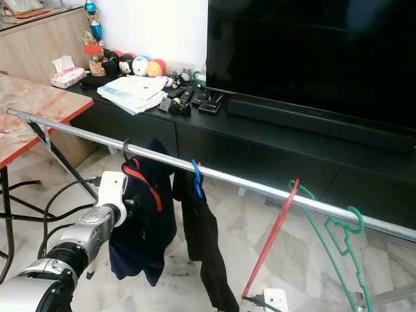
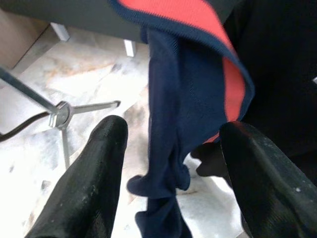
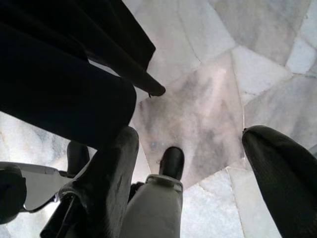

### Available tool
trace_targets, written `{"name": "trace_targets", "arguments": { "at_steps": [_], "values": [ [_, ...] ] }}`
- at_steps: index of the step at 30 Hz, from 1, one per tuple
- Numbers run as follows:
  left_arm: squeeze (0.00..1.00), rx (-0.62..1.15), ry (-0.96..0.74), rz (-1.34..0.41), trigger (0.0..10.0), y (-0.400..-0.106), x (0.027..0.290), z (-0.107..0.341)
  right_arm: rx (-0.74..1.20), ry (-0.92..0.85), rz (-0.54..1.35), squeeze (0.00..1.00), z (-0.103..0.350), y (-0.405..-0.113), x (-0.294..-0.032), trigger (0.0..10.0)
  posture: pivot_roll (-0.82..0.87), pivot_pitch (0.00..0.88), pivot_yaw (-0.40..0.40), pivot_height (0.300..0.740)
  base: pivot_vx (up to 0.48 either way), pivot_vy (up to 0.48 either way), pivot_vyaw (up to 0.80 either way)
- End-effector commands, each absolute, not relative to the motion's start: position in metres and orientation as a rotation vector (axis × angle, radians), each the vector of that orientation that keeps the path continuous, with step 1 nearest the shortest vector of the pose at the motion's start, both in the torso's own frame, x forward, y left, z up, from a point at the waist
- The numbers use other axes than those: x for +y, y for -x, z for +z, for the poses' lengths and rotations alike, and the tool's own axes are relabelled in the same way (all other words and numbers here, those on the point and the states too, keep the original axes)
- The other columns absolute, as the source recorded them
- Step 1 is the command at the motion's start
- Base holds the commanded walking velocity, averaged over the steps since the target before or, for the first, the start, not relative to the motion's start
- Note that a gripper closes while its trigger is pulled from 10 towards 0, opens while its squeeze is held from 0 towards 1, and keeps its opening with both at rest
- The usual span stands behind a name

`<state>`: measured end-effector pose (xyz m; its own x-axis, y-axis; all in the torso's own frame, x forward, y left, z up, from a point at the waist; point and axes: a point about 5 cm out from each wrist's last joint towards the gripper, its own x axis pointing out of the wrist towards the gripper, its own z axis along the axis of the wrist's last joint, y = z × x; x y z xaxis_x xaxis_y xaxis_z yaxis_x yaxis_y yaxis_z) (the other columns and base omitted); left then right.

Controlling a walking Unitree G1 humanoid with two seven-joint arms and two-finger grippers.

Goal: Hang hanger

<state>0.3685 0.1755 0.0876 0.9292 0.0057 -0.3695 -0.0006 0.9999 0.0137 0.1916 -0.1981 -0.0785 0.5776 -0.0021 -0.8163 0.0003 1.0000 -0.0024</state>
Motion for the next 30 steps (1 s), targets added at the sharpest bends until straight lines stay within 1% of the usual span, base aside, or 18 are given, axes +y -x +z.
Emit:
{"name": "trace_targets", "arguments": {
  "at_steps": [1,8,9,10,11,21,30],
  "values": [
    [0.00,0.380,-0.008,0.024,10.0,-0.372,0.174,0.091,0.968,0.005,-0.006,0.00,-0.081,-0.187,-0.201,10.0,-0.02,0.120,0.011,0.740,0.000,0.000,0.00],
    [0.00,0.383,0.010,0.047,10.0,-0.373,0.171,0.091,0.974,0.005,-0.020,0.00,-0.082,-0.182,-0.205,10.0,-0.04,0.137,0.007,0.740,0.000,0.000,0.00],
    [0.00,0.378,0.018,0.040,8.5,-0.374,0.170,0.092,0.975,0.006,-0.020,0.00,-0.082,-0.181,-0.205,10.0,-0.04,0.138,0.006,0.740,0.000,0.000,0.00],
    [0.00,0.374,0.022,0.036,2.8,-0.374,0.170,0.092,0.976,0.007,-0.020,0.00,-0.082,-0.181,-0.206,10.0,-0.04,0.139,0.006,0.740,0.000,0.000,0.00],
    [0.00,0.369,0.025,0.035,0.0,-0.374,0.169,0.093,0.977,0.009,-0.020,0.00,-0.082,-0.181,-0.206,10.0,-0.04,0.140,0.005,0.740,0.000,0.000,0.00],
    [0.00,0.321,0.027,0.037,0.0,-0.379,0.169,0.103,0.974,0.016,-0.016,0.00,-0.082,-0.180,-0.207,10.0,-0.04,0.139,0.002,0.740,0.000,0.000,0.00],
    [0.00,0.365,0.006,0.031,0.0,-0.375,0.167,0.094,0.970,0.012,-0.014,0.00,-0.082,-0.181,-0.205,10.0,-0.04,0.127,0.007,0.740,0.000,0.000,0.00]
  ]
}}
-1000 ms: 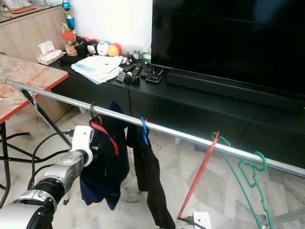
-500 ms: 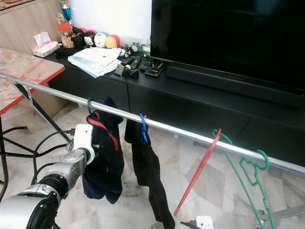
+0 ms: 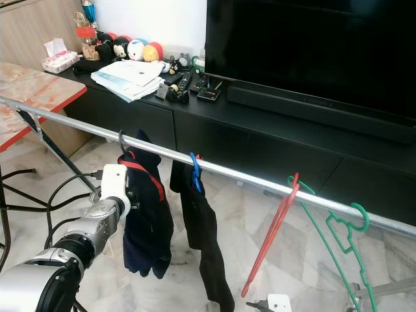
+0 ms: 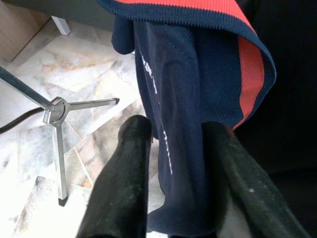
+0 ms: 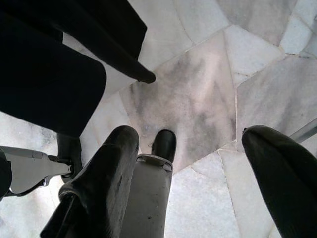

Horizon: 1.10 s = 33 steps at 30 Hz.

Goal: Hang hanger

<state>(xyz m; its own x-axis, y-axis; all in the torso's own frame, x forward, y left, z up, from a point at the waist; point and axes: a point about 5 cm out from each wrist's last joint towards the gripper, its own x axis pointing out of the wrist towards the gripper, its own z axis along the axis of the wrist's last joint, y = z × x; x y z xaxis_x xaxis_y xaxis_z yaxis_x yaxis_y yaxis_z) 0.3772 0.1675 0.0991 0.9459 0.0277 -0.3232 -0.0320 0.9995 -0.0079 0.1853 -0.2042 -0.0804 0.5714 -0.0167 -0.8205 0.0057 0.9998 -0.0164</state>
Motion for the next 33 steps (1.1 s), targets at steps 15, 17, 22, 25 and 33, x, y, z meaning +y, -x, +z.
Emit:
{"name": "trace_targets", "arguments": {
  "at_steps": [15,17,22,25,33],
  "values": [
    [0.00,0.381,0.006,0.011,0.0,-0.3739,0.1620,0.0907,0.969,0.010,-0.013,0.00,-0.0820,-0.1816,-0.2051,10.0,-0.04,0.125,0.008,0.740,0.000,0.000,0.00],
    [0.00,0.382,0.008,0.009,0.0,-0.3737,0.1610,0.0903,0.969,0.010,-0.012,0.00,-0.0819,-0.1817,-0.2050,10.0,-0.04,0.126,0.008,0.740,0.000,0.000,0.00],
    [0.00,0.387,0.003,0.006,0.0,-0.3724,0.1593,0.0879,0.968,0.007,-0.014,0.00,-0.0818,-0.1821,-0.2045,10.0,-0.04,0.124,0.010,0.740,0.000,0.000,0.00],
    [0.00,0.388,-0.007,0.009,0.0,-0.3715,0.1596,0.0865,0.966,0.005,-0.014,0.00,-0.0817,-0.1827,-0.2039,10.0,-0.04,0.121,0.012,0.740,0.000,0.000,0.00],
    [0.00,0.307,-0.133,0.029,0.0,-0.3716,0.1664,0.0914,0.959,-0.001,-0.013,0.00,-0.0807,-0.1856,-0.2016,10.0,-0.03,0.106,0.014,0.740,0.000,0.000,0.00]
  ]
}}
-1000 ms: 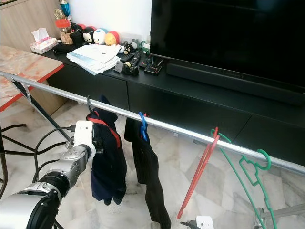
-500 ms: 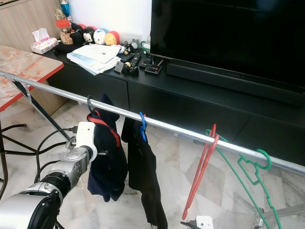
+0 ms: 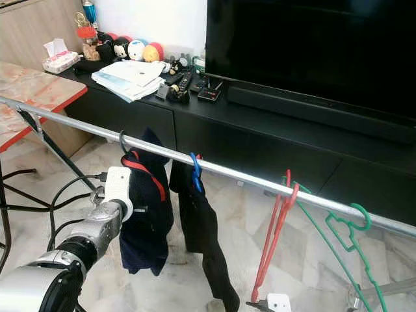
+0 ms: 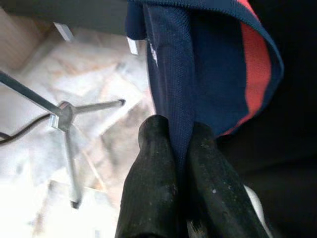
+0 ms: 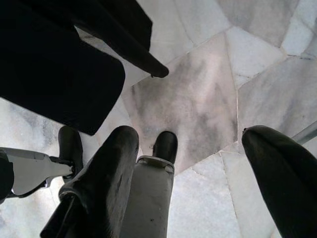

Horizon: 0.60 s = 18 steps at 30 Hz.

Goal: Hang hanger

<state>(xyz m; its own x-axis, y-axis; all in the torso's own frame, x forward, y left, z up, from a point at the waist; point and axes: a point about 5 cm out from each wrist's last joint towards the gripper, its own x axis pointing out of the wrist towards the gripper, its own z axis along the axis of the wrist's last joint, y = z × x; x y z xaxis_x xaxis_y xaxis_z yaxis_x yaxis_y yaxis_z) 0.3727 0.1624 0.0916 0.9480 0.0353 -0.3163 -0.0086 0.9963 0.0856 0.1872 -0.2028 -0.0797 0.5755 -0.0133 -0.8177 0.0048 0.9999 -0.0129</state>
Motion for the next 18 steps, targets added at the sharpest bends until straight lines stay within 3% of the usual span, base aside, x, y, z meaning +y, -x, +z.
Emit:
{"name": "trace_targets", "arguments": {
  "at_steps": [1,18],
  "values": [
    [0.00,0.286,-0.122,0.035,0.0,-0.372,0.167,0.094,0.958,0.000,-0.012,0.00,-0.080,-0.186,-0.201,10.0,-0.03,0.102,0.015,0.740,0.000,0.000,0.00],
    [0.00,0.072,-0.111,0.117,0.0,-0.364,0.178,0.103,0.948,-0.005,-0.009,0.00,-0.079,-0.190,-0.199,10.0,-0.01,0.080,0.020,0.740,0.000,0.000,0.00]
  ]
}}
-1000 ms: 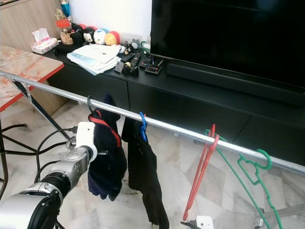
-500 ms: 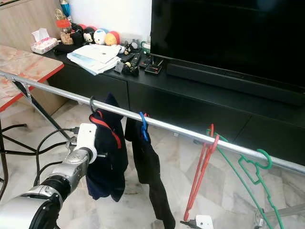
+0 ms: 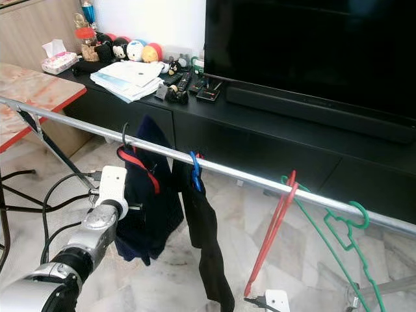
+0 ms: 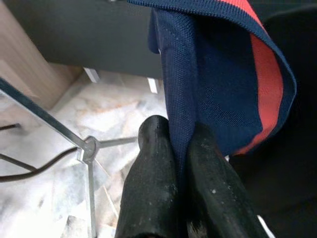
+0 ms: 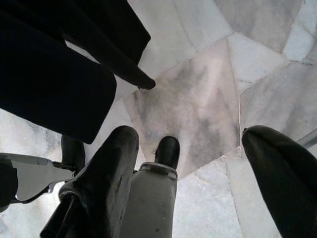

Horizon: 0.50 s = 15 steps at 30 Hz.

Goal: Hang hanger

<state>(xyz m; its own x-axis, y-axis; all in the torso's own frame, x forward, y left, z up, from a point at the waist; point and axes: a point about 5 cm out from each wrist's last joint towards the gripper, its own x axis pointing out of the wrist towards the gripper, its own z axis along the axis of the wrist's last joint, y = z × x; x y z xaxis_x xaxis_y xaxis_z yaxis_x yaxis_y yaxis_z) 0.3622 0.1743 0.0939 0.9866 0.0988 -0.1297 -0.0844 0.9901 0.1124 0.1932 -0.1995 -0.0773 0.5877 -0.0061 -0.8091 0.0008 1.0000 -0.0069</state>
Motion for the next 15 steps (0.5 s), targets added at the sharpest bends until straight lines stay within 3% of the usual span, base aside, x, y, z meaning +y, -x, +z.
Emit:
{"name": "trace_targets", "arguments": {
  "at_steps": [1,7,8,10,11,15],
  "values": [
    [0.00,0.072,-0.111,0.117,0.0,-0.364,0.178,0.103,0.948,-0.005,-0.009,0.00,-0.079,-0.190,-0.199,10.0,-0.01,0.080,0.020,0.740,0.000,0.000,0.00],
    [0.00,0.051,-0.132,0.127,0.0,-0.343,0.183,0.087,0.947,-0.008,-0.013,0.00,-0.079,-0.190,-0.199,10.0,-0.01,0.077,0.025,0.740,0.000,0.000,0.00],
    [0.00,0.059,-0.172,0.120,2.1,-0.334,0.186,0.080,0.948,-0.007,-0.012,0.00,-0.079,-0.190,-0.199,10.0,0.00,0.076,0.025,0.740,0.000,0.000,0.00],
    [0.00,0.061,-0.184,0.119,2.1,-0.332,0.186,0.079,0.948,-0.007,-0.012,0.00,-0.079,-0.190,-0.199,10.0,0.00,0.076,0.025,0.740,0.000,0.000,0.00],
    [0.00,0.078,-0.188,0.120,10.0,-0.319,0.190,0.069,0.949,-0.006,-0.009,0.00,-0.079,-0.191,-0.199,10.0,0.01,0.073,0.025,0.740,0.000,0.000,0.00],
    [0.00,0.090,-0.174,0.130,10.0,-0.304,0.194,0.059,0.950,-0.004,-0.007,0.00,-0.079,-0.191,-0.199,10.0,0.01,0.072,0.025,0.740,0.000,0.000,0.00]
  ]
}}
